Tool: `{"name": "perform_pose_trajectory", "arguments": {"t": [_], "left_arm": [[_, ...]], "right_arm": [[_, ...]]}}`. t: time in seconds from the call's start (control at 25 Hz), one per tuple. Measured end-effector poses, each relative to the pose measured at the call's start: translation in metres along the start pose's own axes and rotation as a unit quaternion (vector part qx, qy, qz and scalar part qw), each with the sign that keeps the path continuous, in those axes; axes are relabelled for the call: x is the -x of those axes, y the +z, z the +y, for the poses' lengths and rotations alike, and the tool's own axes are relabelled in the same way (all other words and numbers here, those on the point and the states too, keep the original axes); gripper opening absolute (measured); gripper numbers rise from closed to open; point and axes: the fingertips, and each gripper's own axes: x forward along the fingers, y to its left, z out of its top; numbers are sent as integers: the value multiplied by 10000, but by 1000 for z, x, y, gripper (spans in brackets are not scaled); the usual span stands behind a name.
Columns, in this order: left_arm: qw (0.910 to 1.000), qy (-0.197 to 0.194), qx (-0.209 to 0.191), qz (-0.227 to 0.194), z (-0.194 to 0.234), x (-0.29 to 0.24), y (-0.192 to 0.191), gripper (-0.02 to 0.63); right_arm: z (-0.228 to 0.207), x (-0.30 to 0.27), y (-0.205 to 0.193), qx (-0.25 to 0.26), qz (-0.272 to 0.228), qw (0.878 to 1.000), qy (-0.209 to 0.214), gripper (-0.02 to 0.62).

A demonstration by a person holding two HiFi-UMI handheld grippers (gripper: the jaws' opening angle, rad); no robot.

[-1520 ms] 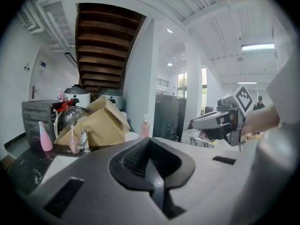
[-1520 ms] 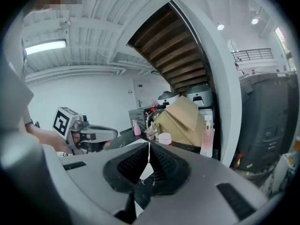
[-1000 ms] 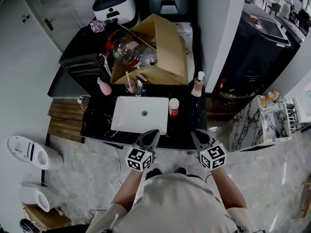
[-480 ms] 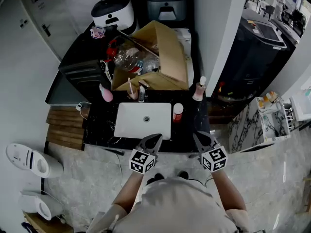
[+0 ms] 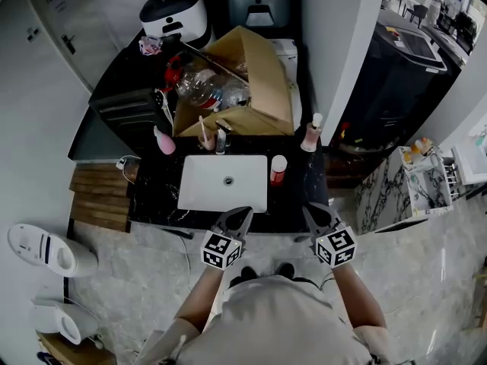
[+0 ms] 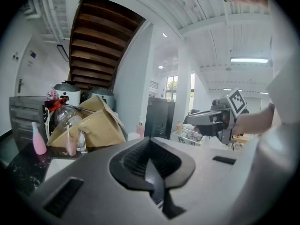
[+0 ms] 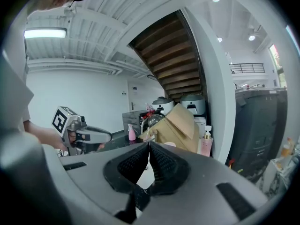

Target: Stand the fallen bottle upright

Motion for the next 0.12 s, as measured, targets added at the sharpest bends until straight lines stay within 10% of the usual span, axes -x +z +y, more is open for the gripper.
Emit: {"name": "perform_pose_trajectory", "arguments": {"t": [0.12], "left_arm": [[10000,16,33,0,1,1,-3,6]], "right_arm": [[2,0,0,13,2,10000,12,31]]}}
